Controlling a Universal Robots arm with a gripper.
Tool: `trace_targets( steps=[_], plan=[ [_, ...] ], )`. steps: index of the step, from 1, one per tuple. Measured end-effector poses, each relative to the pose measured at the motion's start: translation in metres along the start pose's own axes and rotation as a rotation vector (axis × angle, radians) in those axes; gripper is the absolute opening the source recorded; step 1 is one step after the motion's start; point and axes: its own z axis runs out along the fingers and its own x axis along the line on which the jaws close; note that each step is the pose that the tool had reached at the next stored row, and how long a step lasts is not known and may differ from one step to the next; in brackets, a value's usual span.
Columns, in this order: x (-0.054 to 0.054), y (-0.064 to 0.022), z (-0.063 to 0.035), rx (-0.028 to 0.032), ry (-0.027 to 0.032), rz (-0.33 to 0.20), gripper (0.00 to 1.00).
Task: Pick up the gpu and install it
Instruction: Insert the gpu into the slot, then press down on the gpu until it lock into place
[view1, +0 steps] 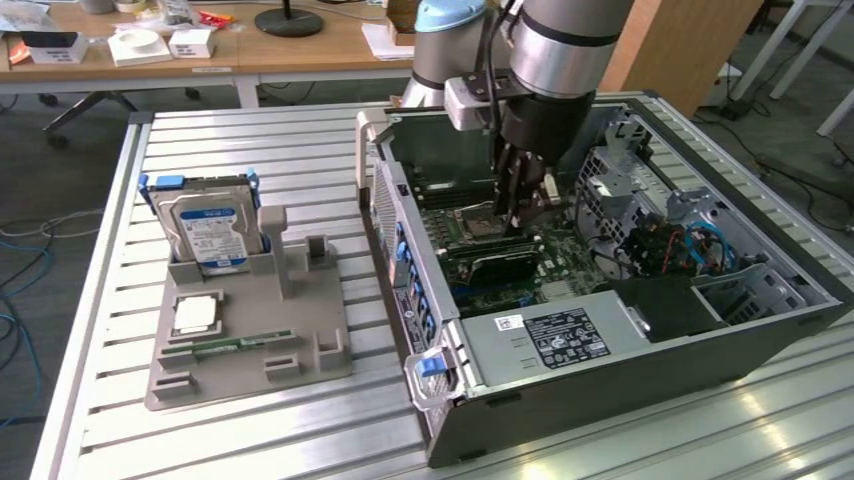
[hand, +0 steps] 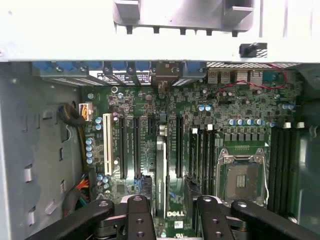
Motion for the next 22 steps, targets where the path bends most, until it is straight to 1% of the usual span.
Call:
trace_targets(
  steps=[1, 15, 16, 17, 18, 20, 21, 22],
  plan=[
    [0.0000, 0.0000, -0.0011, 0.0003, -0.0001, 0.000, 0.39],
    [0.0000, 0.0000, -0.0011, 0.0004, 0.0000, 0.000, 0.39],
    [0.0000, 0.0000, -0.0011, 0.0004, 0.0000, 0.000, 0.38],
    [0.0000, 0.0000, -0.0011, 0.0004, 0.0000, 0.000, 0.32],
    [0.0000, 0.0000, -0.0011, 0.0004, 0.0000, 0.000, 0.32],
    [0.0000, 0.0000, -0.0011, 0.0004, -0.0001, 0.000, 0.20],
    [0.0000, 0.0000, -0.0011, 0.0004, -0.0001, 0.000, 0.20],
    [0.0000, 0.0000, -0.0011, 0.0004, 0.0000, 0.000, 0.14]
  ],
)
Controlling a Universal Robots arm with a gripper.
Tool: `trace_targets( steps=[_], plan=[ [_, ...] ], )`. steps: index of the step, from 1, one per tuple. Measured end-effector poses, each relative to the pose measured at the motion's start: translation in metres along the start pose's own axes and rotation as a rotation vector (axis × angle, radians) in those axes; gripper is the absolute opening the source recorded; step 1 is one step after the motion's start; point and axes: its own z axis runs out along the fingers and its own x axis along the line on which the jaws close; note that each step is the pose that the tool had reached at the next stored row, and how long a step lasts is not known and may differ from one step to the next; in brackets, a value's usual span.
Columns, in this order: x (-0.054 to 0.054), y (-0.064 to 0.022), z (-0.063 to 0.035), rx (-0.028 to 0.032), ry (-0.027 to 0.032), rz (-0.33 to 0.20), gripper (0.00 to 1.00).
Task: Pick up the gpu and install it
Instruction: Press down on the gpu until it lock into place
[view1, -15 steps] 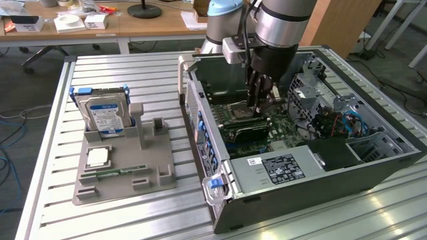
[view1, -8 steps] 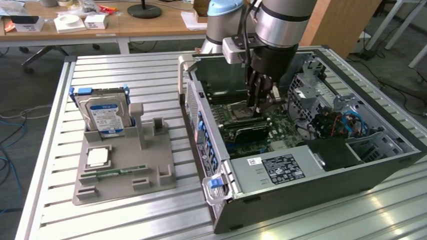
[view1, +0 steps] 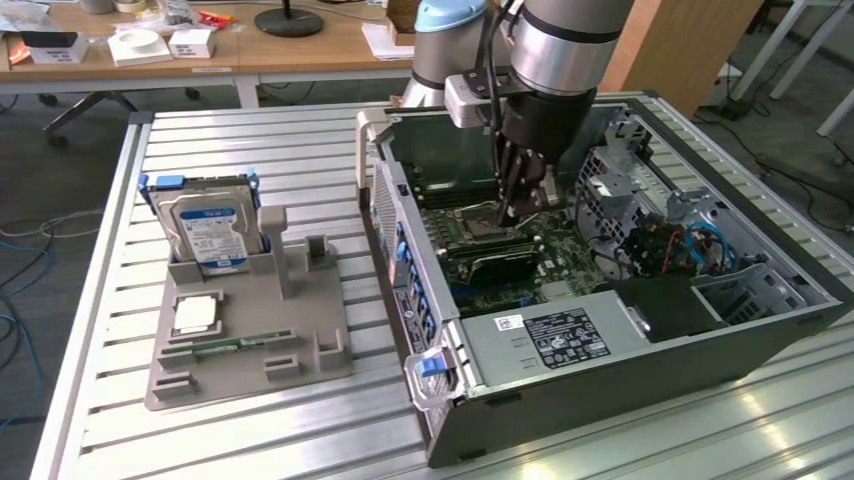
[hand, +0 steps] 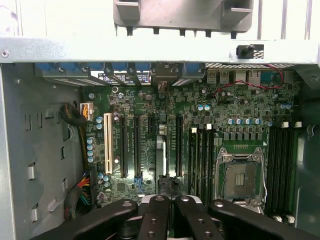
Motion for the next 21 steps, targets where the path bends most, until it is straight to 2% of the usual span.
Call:
trace_targets(
  steps=[1, 15, 21],
  plan=[
    [0.0000, 0.0000, 0.0000, 0.0000, 0.0000, 0.000, 0.10],
    [0.0000, 0.0000, 0.0000, 0.0000, 0.0001, 0.000, 0.10],
    [0.0004, 0.0003, 0.0090, 0.0000, 0.0000, 0.000, 0.10]
  ],
)
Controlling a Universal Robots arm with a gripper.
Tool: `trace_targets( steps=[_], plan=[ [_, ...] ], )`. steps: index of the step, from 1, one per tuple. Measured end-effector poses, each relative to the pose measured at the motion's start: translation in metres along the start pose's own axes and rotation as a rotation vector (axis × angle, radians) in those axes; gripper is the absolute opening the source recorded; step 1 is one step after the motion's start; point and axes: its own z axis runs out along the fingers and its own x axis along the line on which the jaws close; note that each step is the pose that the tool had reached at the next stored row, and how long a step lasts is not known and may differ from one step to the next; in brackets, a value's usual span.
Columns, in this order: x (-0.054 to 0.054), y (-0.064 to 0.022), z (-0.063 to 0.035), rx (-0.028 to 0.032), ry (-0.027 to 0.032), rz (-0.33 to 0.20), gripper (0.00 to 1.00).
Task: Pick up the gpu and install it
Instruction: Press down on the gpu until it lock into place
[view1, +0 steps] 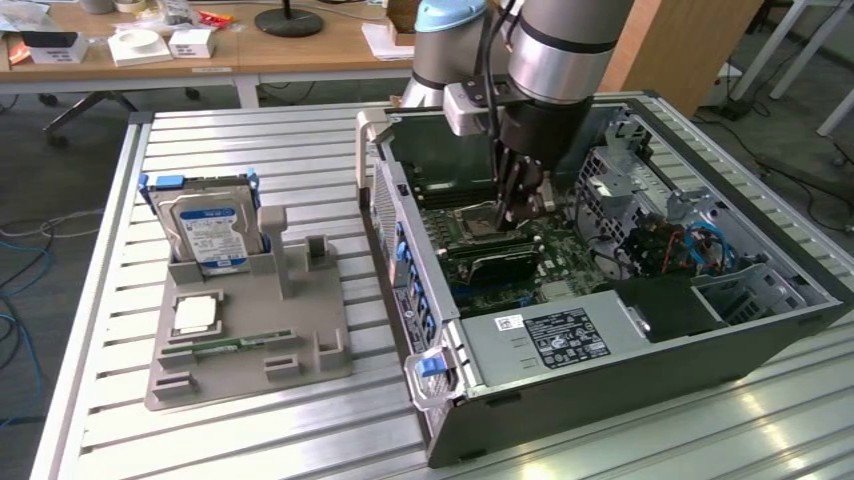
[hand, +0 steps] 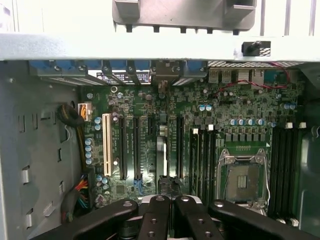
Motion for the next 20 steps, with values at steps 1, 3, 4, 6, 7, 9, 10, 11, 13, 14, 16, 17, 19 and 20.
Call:
trace_targets(
  steps=[1, 3, 4, 6, 7, 9, 10, 11, 13, 14, 16, 17, 19, 20],
  plan=[
    [0.000, 0.0001, 0.0018, 0.0000, 0.0000, 0.000, 0.10],
    [0.000, 0.0002, 0.0056, 0.0000, -0.0001, 0.000, 0.10],
    [0.000, 0.0003, 0.0073, 0.0000, 0.0001, 0.000, 0.10],
    [0.000, 0.0004, 0.0110, -0.0001, 0.0001, 0.000, 0.10],
    [0.001, 0.0004, 0.0115, 0.0000, 0.0001, 0.000, 0.10],
    [0.001, 0.0004, 0.0115, -0.0001, 0.0005, 0.000, 0.10],
    [0.001, 0.0004, 0.0115, -0.0001, 0.0005, 0.000, 0.10],
    [0.000, 0.0004, 0.0115, -0.0001, 0.0004, 0.000, 0.10],
    [0.000, 0.0005, 0.0120, 0.0002, -0.0001, 0.000, 0.10],
    [-0.001, 0.0007, 0.0122, 0.0001, -0.0002, 0.000, 0.10],
    [-0.002, 0.0008, 0.0129, 0.0000, -0.0006, 0.000, 0.10],
    [-0.003, 0.0009, 0.0132, 0.0000, -0.0008, 0.000, 0.10],
    [-0.003, 0.0010, 0.0138, 0.0001, -0.0010, 0.000, 0.10],
    [-0.003, 0.0010, 0.0138, 0.0000, -0.0010, 0.000, 0.10]
  ],
)
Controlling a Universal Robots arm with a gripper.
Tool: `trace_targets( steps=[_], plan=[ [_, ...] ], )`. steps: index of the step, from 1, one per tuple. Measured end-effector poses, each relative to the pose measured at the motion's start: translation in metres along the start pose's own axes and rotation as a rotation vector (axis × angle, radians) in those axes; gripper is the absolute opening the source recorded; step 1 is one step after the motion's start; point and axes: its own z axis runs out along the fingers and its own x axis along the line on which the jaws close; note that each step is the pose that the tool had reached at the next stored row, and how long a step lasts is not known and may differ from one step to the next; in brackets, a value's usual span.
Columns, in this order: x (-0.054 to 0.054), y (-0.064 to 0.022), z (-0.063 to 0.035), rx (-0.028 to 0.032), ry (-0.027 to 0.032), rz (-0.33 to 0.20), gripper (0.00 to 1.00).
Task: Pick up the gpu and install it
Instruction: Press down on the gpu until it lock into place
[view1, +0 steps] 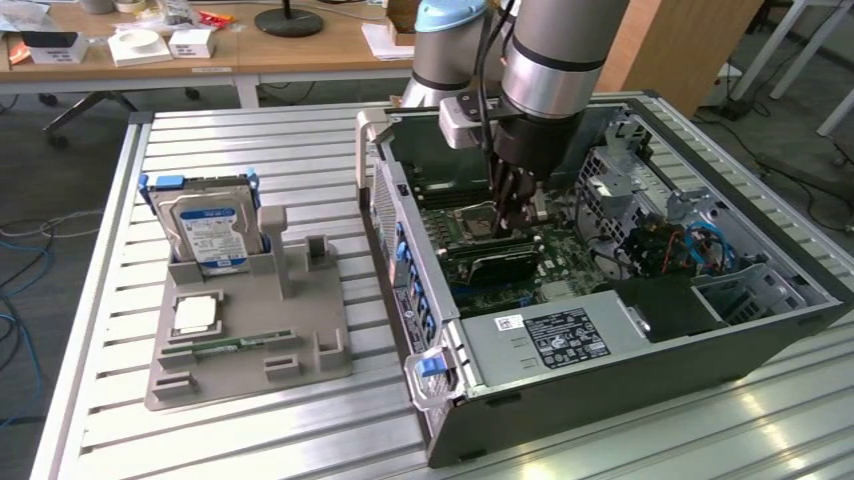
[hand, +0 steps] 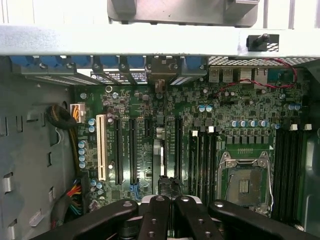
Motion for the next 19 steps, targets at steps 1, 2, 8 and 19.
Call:
trace_targets(
  steps=[1, 2, 8, 19],
  plan=[
    [0.000, 0.0000, 0.0000, -0.0001, 0.0001, 0.000, 0.10],
    [0.000, 0.0000, 0.0000, -0.0001, 0.0001, 0.000, 0.10],
    [0.000, 0.0009, 0.0090, -0.0001, 0.0001, 0.000, 0.10],
    [0.000, 0.0018, 0.0163, -0.0001, -0.0005, 0.000, 0.10]
  ],
)
